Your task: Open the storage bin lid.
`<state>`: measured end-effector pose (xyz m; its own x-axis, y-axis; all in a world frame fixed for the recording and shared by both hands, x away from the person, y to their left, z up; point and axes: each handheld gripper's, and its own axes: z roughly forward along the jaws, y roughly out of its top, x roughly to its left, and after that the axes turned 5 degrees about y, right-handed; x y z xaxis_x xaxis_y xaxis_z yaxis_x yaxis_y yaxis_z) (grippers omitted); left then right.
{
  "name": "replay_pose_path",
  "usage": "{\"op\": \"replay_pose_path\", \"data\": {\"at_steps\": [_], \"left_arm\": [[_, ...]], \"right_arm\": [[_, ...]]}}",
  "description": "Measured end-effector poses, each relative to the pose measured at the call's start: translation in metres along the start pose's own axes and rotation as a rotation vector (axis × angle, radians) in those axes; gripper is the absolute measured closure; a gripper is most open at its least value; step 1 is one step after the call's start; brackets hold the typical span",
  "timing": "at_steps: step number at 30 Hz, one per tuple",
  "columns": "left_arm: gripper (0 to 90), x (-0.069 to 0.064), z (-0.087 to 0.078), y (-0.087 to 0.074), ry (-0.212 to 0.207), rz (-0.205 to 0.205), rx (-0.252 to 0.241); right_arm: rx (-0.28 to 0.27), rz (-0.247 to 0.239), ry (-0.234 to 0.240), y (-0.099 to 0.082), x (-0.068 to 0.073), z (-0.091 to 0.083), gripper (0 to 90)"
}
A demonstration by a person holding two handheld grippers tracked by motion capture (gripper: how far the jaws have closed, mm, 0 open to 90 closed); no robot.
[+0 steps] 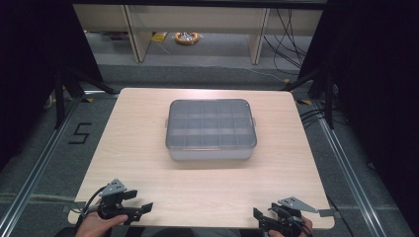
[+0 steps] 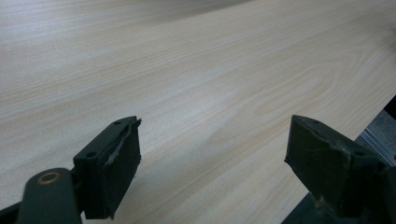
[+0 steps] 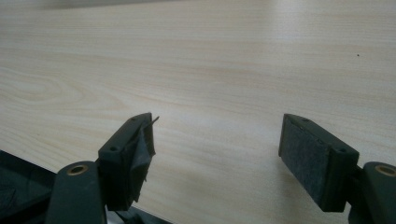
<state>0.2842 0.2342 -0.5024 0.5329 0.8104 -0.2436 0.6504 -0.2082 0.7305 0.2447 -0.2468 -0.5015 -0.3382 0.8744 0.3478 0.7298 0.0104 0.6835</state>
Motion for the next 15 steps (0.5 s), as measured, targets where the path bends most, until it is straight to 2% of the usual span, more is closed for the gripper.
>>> {"op": "replay_pose_path", "data": {"at_steps": [1,2,6,9,12,14,15], "left_arm": [[17.2,0.0001,0.0,0.0,0.0,-0.001,0.003],[17.2,0.0,0.0,0.0001,0.004,0.001,0.002],[17.2,0.0002,0.0007,0.0002,-0.014,-0.006,0.008],[17.2,0.0013,0.0005,0.0006,-0.004,-0.003,0.008],[17.2,0.002,0.0005,0.0004,-0.014,-0.013,0.01],[17.2,0.0022,0.0008,0.0007,-0.02,-0.015,0.007],[17.3,0.0022,0.0009,0.0007,-0.025,-0.015,0.011]], "right_arm": [[0.013,-0.001,-0.009,0.0005,0.0,-0.0012,27.6],[0.009,-0.032,-0.008,0.0011,-0.0026,-0.0011,27.5],[0.009,-0.035,-0.013,0.0013,-0.0023,-0.0015,27.6],[0.003,-0.042,-0.02,0.0015,-0.0033,0.0001,27.5],[0.005,-0.039,-0.018,0.0015,-0.0037,-0.0008,27.5],[0.011,0.007,-0.009,0.0015,-0.0007,-0.0017,27.5],[0.012,0.009,-0.009,0.0014,-0.001,-0.0015,27.5]]}}
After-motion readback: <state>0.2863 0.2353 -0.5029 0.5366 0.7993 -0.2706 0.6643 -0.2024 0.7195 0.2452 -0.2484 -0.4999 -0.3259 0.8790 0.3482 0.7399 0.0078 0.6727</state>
